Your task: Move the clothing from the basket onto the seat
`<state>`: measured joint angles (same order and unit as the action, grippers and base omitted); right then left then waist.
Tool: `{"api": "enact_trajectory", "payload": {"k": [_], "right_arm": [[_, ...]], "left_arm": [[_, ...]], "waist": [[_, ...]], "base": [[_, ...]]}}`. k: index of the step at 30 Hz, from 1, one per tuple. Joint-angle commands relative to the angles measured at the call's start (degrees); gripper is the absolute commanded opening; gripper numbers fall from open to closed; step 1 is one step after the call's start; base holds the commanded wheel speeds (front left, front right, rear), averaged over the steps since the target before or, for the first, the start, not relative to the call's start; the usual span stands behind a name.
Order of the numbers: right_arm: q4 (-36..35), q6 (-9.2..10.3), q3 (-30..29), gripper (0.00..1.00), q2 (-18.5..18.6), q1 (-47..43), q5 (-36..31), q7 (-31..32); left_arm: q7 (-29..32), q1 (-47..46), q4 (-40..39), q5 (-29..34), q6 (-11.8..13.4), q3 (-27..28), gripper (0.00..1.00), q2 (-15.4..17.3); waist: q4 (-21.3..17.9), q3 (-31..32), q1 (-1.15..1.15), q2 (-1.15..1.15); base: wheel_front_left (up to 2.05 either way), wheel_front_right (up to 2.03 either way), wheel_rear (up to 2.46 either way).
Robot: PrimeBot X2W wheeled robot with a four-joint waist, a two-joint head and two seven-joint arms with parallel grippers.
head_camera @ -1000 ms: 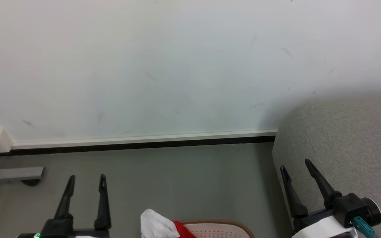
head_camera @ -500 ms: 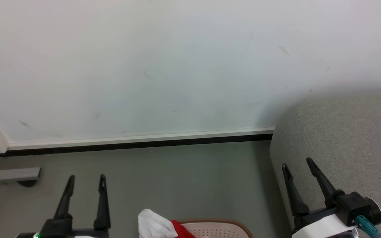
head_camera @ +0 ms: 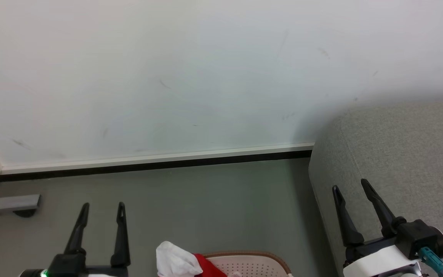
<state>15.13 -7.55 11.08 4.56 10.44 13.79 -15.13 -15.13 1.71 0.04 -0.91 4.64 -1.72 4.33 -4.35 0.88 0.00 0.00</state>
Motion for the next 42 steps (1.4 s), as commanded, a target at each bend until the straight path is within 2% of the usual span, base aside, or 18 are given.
{"api": "enact_trajectory", "payload": {"k": [1, 14, 29, 42], "right_arm": [[-0.17, 0.12, -0.12, 1.00, 0.40, 0.62, 0.53, -0.02], [-0.92, 0.12, -0.37, 1.00, 0.50, 2.50, 3.36, -0.02], [-4.98, 0.12, -1.69, 1.00, 2.19, 12.27, 5.13, -0.01], [-7.64, 0.12, -3.20, 1.00, 2.62, 17.82, 5.55, -0.01]], "left_arm": [[-0.04, -0.33, 0.19, 0.52, -0.09, 0.12, 1.00, -0.02], [-0.04, -1.74, 0.67, 0.23, -1.01, -1.68, 1.00, -0.49], [-0.03, -11.72, 2.55, 1.12, -2.85, -6.05, 1.00, -0.77], [-0.04, -19.34, 13.63, 2.10, -5.36, -10.01, 1.00, 0.09]], "waist": [[-0.17, -0.16, 0.00, 0.00], [-1.59, -2.82, 0.00, 0.00], [-3.42, -15.96, 0.00, 0.00], [-4.42, -25.33, 0.00, 0.00]], "base": [[0.00, 0.00, 0.00], [0.00, 0.00, 0.00], [0.00, 0.00, 0.00], [0.00, 0.00, 0.00]]}}
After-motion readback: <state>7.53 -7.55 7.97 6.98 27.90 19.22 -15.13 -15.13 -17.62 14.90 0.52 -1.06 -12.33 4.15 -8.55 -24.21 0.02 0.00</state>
